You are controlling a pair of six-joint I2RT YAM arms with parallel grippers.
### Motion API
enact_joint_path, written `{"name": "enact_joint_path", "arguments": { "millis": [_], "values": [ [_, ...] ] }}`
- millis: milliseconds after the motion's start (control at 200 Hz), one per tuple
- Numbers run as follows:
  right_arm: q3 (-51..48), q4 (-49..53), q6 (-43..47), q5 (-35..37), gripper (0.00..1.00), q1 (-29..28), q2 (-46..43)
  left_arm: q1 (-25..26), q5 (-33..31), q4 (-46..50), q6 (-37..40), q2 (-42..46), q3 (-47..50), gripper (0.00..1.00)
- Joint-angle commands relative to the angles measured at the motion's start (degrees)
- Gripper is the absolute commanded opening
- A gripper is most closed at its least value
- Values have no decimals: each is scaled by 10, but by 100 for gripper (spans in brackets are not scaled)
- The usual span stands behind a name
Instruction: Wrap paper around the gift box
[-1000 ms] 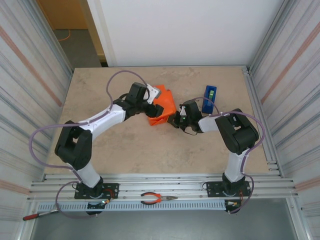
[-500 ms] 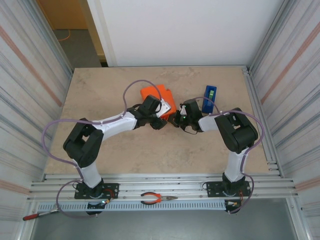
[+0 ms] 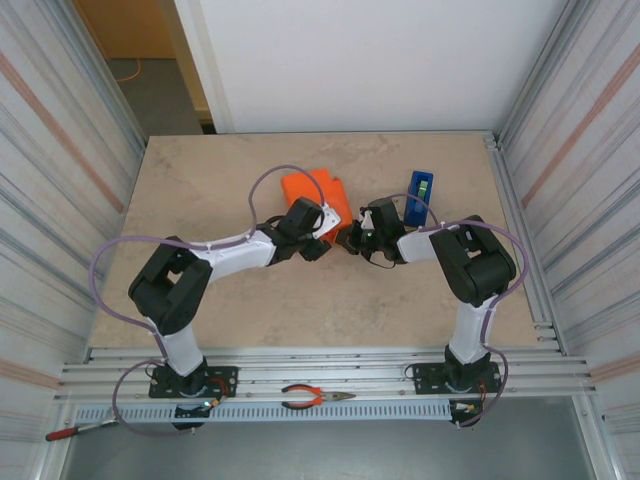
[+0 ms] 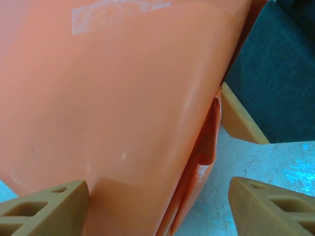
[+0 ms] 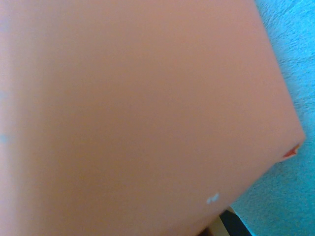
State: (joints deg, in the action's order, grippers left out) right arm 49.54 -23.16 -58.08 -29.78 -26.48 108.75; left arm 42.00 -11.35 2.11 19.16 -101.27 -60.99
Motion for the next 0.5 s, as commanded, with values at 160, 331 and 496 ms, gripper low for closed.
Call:
{"name": "enact_joint_path", "arguments": {
  "millis": [160, 331, 496],
  "values": [
    [13, -9, -9, -6, 0, 5, 11, 11, -95, -78, 25, 16, 51, 78],
    [12, -9, -9, -6, 0, 4, 11, 13, -107, -94, 37, 15, 60, 79],
    [11, -10, -10, -6, 0, 5, 10, 14, -118, -99, 40, 2, 61, 79]
  ]
}}
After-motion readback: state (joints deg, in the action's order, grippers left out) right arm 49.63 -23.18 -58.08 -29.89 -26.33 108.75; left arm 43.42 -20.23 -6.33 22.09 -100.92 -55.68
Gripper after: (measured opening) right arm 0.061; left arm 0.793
